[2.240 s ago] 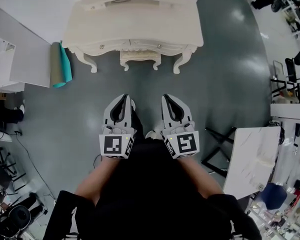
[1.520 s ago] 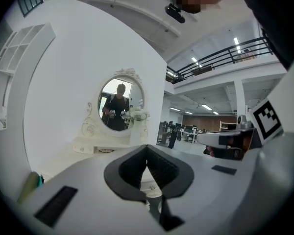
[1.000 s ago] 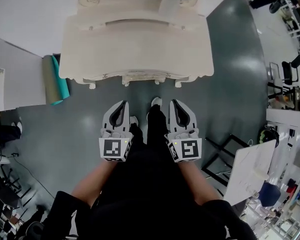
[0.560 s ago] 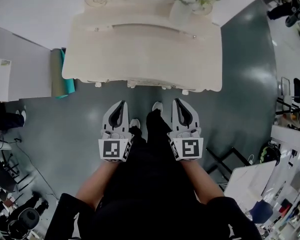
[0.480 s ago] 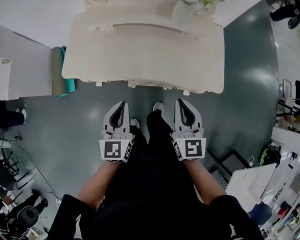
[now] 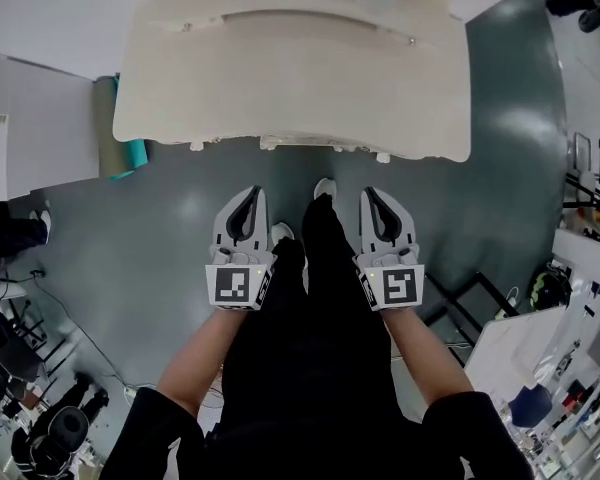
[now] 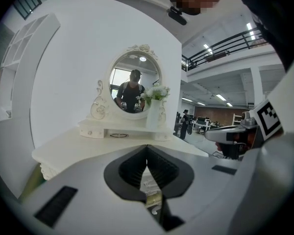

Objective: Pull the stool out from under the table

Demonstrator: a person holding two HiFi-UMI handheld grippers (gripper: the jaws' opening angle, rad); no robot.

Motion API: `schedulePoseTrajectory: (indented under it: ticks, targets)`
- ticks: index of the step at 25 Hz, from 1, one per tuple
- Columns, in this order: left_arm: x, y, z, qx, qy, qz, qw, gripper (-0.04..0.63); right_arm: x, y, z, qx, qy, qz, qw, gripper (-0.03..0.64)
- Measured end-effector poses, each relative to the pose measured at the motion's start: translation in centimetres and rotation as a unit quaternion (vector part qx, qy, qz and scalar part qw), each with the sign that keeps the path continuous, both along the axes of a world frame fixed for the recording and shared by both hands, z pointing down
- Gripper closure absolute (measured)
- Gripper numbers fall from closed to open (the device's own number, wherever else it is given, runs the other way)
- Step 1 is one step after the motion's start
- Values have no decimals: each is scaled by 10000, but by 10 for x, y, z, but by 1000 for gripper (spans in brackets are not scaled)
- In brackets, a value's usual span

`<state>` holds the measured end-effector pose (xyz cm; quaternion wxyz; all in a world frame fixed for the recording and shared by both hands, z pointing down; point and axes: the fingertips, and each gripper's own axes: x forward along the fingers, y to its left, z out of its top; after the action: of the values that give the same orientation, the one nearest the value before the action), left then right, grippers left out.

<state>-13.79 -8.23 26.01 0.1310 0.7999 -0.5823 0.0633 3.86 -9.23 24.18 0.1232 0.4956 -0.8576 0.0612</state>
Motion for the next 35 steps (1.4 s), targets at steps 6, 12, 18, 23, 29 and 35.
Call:
schedulePoseTrajectory:
  ticks: [6, 12, 18, 23, 29, 35]
  targets:
    - [-6, -5, 53, -60, -8, 94, 9999, 581, 1, -7, 61, -109, 6, 101, 9999, 597]
    - [-4, -17, 91, -130, -37, -9, 9999, 581, -6, -27, 98, -152, -114, 192, 9996, 597]
    - [4, -33, 128, -373, -4, -250, 9990, 581, -7, -46, 124, -422, -357, 374, 9978, 597]
    - [28, -39, 159, -392, -120, -70, 9991, 581, 9, -50, 165, -502, -185, 252, 9982, 597]
    - [25, -37, 210, -656, -382, -8, 9971, 580, 25, -55, 222, -795, -37, 289, 9964, 597]
    - [8, -43, 260, -671, -549, -68, 9962, 580, 29, -60, 275, -822, 156, 397, 9957, 597]
